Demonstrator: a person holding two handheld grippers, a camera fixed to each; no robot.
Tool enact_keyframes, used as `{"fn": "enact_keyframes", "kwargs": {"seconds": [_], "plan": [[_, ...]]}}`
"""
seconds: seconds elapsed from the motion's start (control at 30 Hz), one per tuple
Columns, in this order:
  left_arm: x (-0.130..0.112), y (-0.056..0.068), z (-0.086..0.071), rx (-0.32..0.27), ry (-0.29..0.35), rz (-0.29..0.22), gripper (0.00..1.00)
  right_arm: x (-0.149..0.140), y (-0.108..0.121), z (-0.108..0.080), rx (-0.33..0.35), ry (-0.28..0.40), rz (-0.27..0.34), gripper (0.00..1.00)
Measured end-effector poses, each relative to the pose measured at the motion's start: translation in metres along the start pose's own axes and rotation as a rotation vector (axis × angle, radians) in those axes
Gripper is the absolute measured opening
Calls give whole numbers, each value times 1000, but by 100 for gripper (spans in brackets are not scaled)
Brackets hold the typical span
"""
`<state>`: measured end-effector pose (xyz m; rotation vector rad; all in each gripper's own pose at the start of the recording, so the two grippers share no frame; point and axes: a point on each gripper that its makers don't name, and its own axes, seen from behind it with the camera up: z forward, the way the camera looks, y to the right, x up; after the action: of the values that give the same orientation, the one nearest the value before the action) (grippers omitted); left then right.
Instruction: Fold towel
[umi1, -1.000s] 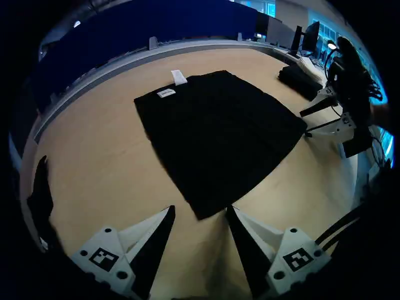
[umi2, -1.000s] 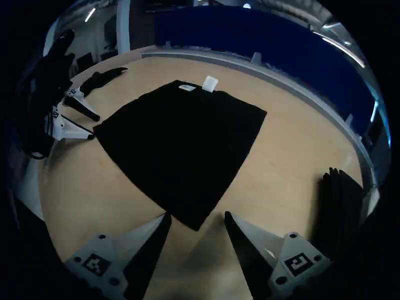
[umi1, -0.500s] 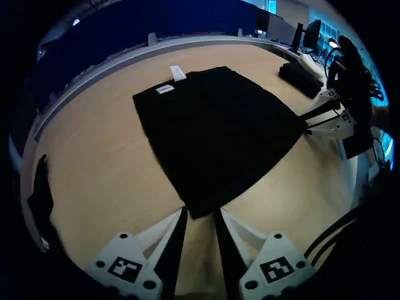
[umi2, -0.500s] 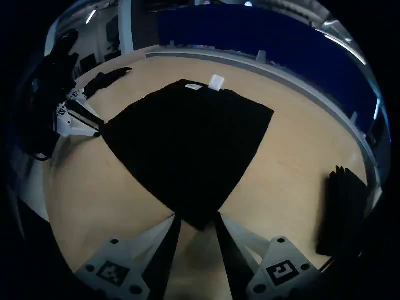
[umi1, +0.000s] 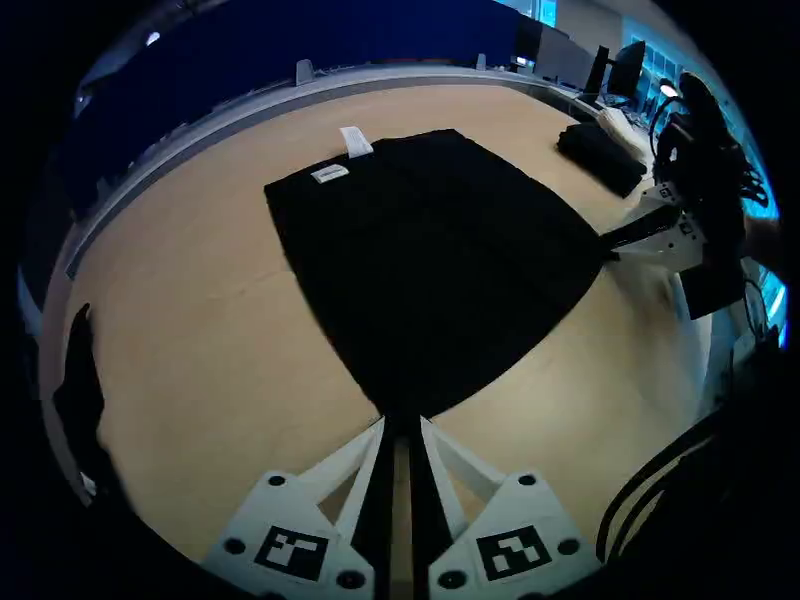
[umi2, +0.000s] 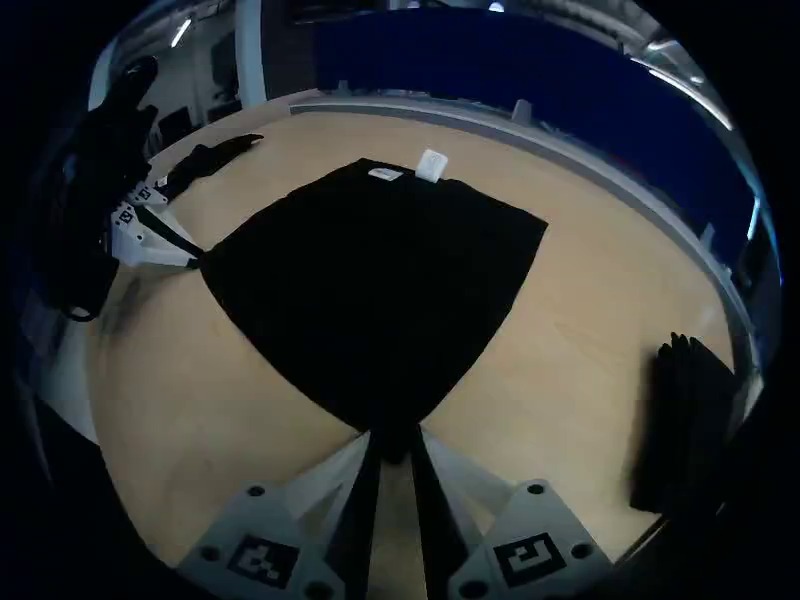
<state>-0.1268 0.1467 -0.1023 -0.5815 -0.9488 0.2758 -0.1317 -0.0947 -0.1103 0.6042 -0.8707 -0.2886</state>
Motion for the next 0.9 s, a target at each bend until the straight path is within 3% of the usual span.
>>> {"fn": "enact_keyframes", "kwargs": {"seconds": [0.17, 0.47, 0.9], "plan": [[1, 6, -3, -16, 9, -11, 9, -1, 4, -5, -12, 0, 3, 19], [12, 5, -17, -5, 36, -41, 8, 12, 6, -23, -22, 28, 11, 18], [36, -2, -57, 14, 90, -77, 8, 48, 0, -62, -30, 95, 8, 18]]}}
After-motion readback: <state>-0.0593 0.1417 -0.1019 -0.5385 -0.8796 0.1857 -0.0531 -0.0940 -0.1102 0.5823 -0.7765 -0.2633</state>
